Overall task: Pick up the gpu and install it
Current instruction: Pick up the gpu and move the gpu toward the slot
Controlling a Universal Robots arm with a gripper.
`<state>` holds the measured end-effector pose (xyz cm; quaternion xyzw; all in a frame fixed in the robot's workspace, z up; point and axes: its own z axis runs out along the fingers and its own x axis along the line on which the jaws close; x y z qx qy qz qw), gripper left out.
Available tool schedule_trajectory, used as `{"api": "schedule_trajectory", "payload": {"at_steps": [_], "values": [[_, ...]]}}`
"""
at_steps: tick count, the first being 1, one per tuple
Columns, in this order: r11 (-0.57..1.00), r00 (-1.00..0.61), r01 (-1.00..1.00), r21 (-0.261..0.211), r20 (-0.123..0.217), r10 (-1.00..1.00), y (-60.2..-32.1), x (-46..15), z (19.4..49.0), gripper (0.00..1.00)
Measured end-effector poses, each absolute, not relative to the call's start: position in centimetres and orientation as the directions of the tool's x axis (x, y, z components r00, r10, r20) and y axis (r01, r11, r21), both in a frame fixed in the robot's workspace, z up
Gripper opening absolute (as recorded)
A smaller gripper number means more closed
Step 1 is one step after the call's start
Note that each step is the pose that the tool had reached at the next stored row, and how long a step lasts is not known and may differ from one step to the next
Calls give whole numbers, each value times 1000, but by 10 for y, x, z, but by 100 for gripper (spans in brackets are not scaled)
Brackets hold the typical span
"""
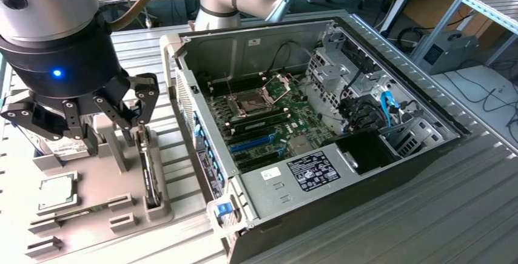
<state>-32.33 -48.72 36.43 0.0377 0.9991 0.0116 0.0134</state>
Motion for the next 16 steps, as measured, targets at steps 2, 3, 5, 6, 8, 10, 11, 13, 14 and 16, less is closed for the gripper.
{"api": "schedule_trajectory", "payload": {"at_steps": [2, 3, 5, 6, 8, 10, 11, 13, 14, 16], "values": [[997, -997, 75, 24, -26, 76, -487, -323, 364, 48], [997, -997, 75, 24, -26, 76, -487, -323, 363, 48], [997, -997, 75, 24, -26, 76, -487, -323, 363, 48], [997, -997, 75, 24, -26, 76, -487, -323, 363, 48], [997, -997, 75, 23, -26, 76, -487, -323, 362, 48], [997, -997, 75, 23, -26, 76, -487, -323, 361, 48], [997, -997, 75, 23, -26, 76, -487, -323, 361, 48], [997, -997, 75, 22, -26, 76, -487, -323, 360, 48], [997, -997, 75, 22, -26, 76, -487, -323, 360, 48], [997, -997, 75, 22, -26, 76, -487, -323, 360, 48]]}}
